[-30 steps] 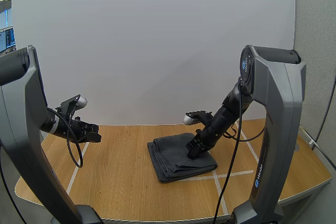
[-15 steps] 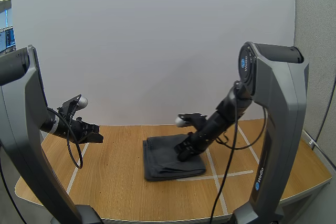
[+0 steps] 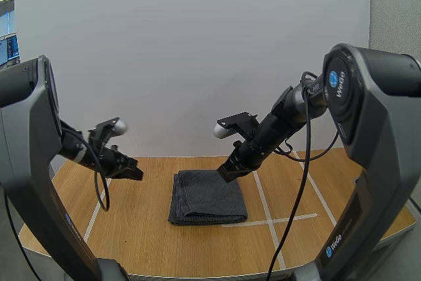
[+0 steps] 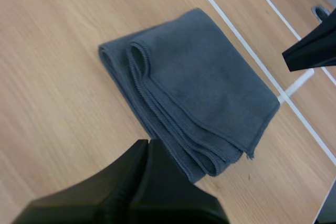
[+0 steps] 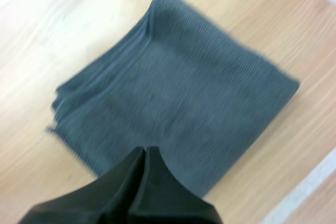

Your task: Fold the towel

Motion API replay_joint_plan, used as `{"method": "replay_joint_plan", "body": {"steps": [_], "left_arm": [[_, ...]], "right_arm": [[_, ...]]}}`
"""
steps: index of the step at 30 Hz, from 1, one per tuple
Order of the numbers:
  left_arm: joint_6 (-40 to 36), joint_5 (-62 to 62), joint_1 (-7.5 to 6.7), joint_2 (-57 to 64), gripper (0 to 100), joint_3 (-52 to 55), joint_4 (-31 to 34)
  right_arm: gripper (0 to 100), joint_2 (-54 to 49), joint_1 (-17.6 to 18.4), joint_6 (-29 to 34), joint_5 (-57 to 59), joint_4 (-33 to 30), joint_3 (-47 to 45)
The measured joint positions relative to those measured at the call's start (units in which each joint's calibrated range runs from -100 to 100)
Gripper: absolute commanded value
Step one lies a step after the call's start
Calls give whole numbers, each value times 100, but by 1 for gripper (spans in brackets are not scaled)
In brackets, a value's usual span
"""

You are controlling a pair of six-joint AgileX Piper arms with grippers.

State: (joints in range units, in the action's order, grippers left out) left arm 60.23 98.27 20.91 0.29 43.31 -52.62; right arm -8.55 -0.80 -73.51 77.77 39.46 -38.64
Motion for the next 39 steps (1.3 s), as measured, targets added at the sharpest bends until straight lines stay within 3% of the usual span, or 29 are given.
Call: {"method": "replay_joint_plan", "body": {"steps": [2,4,9,12,13,17,26,39], "left_arm": [[-27,17,-150,4,0,0,139],[-65,37,-475,28,0,0,392],[-73,37,-625,91,0,0,517],[-105,37,-821,223,0,0,672],[-173,49,-1168,566,0,0,986],[-265,49,-1425,667,0,0,1265],[-313,-1021,-1660,672,0,370,1530],[7,-1353,-1674,-94,0,452,1007]], "right_arm": [[0,-99,0,109,251,-192,0],[0,-199,-4,195,513,-407,-46],[0,-306,-64,222,619,-489,-218],[0,-445,-153,252,758,-562,-496],[0,-796,-262,218,776,-616,-889],[0,-1147,-280,208,798,-655,-1182],[0,-1299,-280,156,542,-615,-1446],[0,-986,-280,-84,152,-359,-1446]]}}
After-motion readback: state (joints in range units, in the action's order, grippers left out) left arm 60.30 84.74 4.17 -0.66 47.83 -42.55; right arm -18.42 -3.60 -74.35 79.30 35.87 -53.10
